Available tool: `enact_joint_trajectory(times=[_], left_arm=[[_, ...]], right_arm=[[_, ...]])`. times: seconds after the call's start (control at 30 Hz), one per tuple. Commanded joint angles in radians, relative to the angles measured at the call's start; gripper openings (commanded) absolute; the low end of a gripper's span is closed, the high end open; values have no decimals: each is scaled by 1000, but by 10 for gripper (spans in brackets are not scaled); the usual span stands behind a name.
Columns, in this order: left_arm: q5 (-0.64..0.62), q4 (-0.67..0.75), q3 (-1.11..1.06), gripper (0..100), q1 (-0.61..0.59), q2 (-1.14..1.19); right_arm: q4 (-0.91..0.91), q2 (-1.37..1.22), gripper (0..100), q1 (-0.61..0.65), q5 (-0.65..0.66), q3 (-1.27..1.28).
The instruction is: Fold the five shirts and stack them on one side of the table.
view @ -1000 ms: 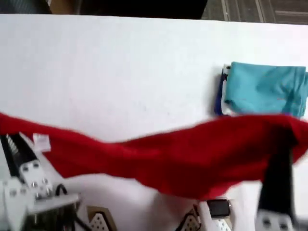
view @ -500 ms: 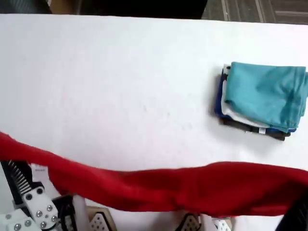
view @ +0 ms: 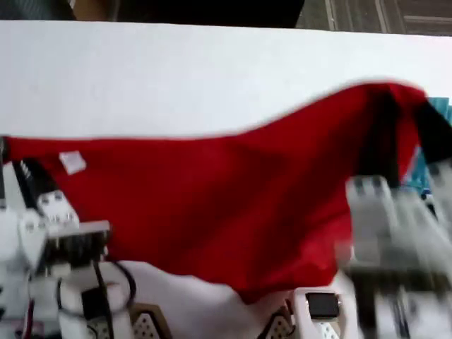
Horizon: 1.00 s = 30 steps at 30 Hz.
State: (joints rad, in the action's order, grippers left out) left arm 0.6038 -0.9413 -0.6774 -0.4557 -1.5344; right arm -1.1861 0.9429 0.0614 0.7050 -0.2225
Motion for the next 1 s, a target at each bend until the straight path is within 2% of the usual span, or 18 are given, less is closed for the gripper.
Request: enact_joint_trajectory(times=[0.0, 0.13, 0.27, 0.53, 0.73, 0.97], left_arm=[[-9, 195, -159, 25, 0, 3], [-34, 348, -306, 25, 28, 52], [-106, 427, -314, 25, 80, 221], [-166, 506, -50, 25, 124, 726], [-175, 465, 245, 25, 126, 1151], [-173, 184, 662, 25, 126, 1593]], right_arm=[[159, -76, 20, -2, -6, 169], [294, -153, 20, -2, -6, 311], [375, -243, 20, -2, -6, 370], [464, -440, 20, -2, -6, 371], [513, -601, 20, -4, -6, 371], [549, -783, 20, -4, -5, 364]])
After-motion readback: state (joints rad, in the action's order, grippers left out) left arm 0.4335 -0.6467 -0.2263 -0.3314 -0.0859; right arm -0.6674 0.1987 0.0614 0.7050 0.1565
